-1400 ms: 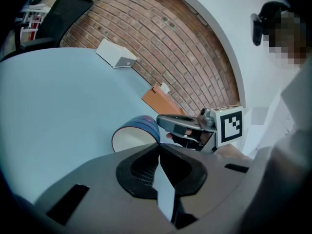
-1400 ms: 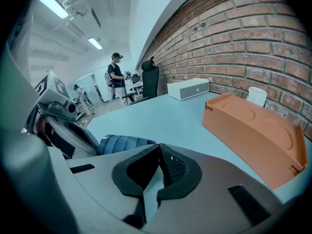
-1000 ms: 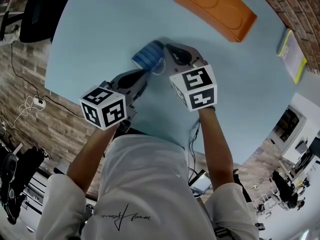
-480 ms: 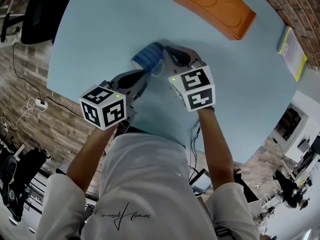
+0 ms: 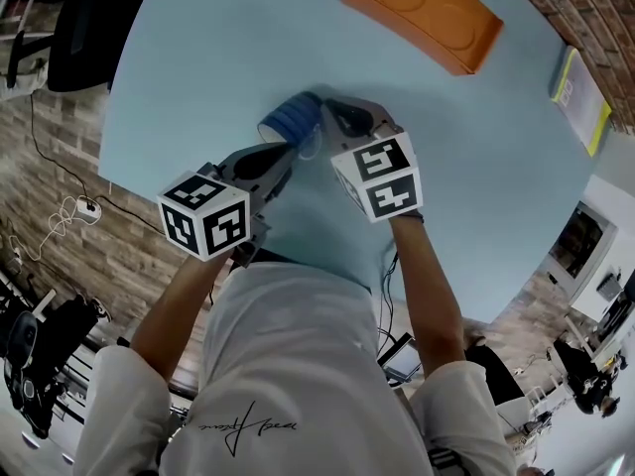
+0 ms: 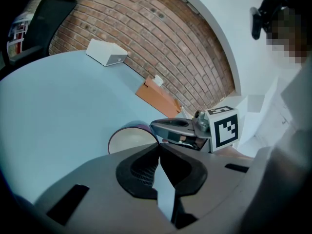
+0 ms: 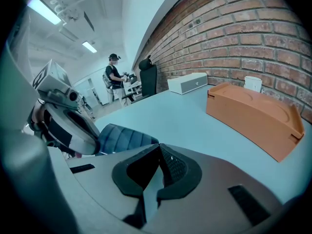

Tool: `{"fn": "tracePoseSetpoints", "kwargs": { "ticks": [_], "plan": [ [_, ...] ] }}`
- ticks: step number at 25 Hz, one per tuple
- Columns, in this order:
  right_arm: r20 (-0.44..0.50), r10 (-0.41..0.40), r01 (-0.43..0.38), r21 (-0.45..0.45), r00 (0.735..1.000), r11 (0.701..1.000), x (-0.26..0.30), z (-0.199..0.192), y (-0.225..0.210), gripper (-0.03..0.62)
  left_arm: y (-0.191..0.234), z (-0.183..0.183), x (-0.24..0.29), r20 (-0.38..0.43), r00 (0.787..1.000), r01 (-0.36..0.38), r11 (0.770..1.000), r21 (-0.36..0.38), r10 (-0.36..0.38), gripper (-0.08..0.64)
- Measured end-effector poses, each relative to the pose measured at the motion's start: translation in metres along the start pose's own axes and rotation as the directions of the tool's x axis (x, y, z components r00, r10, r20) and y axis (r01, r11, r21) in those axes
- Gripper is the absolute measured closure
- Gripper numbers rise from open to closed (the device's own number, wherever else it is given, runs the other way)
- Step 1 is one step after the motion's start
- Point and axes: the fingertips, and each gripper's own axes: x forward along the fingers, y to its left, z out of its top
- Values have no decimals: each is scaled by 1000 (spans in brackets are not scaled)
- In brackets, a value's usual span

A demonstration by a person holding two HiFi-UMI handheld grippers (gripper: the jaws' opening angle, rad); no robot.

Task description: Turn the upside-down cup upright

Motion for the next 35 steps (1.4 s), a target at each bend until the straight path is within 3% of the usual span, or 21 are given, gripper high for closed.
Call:
{"fn": "tracePoseSetpoints", "kwargs": {
  "ticks": [21,35],
  "plan": [
    [-27,10,-9,8,1000,1000,3,-12,-11,571,-12,12,11,-39,999,22,999,25,-21,548],
    [-38,23,-21,48,999,999,5,-17,-18,571,-22,24,26,-66,995,83,996,29,-81,543]
  ]
}}
